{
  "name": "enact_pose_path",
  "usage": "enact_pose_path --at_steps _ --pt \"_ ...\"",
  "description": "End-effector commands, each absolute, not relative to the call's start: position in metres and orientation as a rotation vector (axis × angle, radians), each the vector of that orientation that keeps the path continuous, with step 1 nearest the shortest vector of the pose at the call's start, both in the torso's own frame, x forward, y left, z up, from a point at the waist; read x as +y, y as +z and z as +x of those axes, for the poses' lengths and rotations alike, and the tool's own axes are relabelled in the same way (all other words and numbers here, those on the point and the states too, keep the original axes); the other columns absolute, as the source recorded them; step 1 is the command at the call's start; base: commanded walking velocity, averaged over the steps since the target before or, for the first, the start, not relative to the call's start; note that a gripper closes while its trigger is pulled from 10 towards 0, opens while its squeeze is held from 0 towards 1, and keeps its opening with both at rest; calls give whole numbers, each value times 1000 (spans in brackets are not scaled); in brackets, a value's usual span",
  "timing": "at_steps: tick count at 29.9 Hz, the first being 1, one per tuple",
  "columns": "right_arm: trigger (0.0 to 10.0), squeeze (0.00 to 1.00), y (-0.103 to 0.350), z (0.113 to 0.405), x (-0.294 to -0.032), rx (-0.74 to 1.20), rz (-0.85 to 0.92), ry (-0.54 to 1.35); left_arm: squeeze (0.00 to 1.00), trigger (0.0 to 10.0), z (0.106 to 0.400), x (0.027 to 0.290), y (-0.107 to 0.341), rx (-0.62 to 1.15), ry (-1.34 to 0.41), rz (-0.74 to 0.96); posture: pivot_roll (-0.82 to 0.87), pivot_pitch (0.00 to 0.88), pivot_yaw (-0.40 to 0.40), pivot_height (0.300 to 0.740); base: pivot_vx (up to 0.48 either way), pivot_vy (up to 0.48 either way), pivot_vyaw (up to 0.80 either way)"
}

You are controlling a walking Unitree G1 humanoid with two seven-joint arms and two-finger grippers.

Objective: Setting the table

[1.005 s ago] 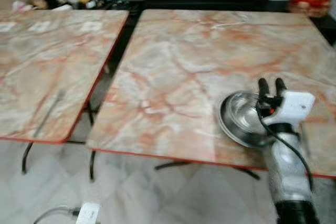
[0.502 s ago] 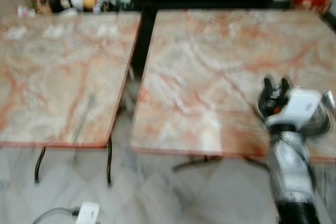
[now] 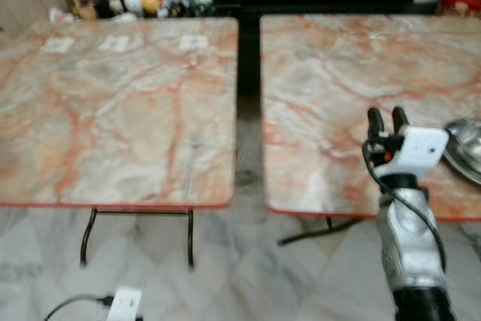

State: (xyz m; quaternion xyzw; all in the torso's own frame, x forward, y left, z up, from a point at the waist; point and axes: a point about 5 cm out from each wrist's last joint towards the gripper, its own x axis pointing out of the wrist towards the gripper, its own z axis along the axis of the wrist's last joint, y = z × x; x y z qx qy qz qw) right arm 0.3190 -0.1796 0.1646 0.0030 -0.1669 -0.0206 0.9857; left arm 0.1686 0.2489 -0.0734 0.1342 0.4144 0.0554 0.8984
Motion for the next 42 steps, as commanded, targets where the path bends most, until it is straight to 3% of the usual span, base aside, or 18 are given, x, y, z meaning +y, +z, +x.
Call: enact_pose_path --at_steps 1,17,32,36,37,38,42 --pt "10000 0 168 320 -186 -338 -4 -58 0 10000 160 249 -77 885 123 267 -70 86 41 740 0 480 0" --pt "10000 0 160 321 -185 -291 14 -62 0 10000 158 251 -78 885 128 264 -68 98 40 740 0 452 0" --pt "10000 0 134 331 -191 -115 49 -65 0 10000 156 249 -79 890 117 262 -62 101 42 740 0 0 0" --pt "10000 0 124 341 -199 -33 129 -99 0 10000 157 248 -79 885 115 258 -55 100 42 740 0 0 0" --pt "10000 231 124 343 -200 -19 116 -112 0 10000 157 249 -79 885 116 256 -57 100 42 740 0 0 0" --pt "10000 1000 124 346 -202 -8 120 -125 0 10000 157 249 -79 885 115 257 -60 97 44 740 0 0 0" --pt "10000 1000 124 363 -197 82 132 -94 0 10000 157 248 -78 887 112 259 -57 96 45 740 0 0 0"
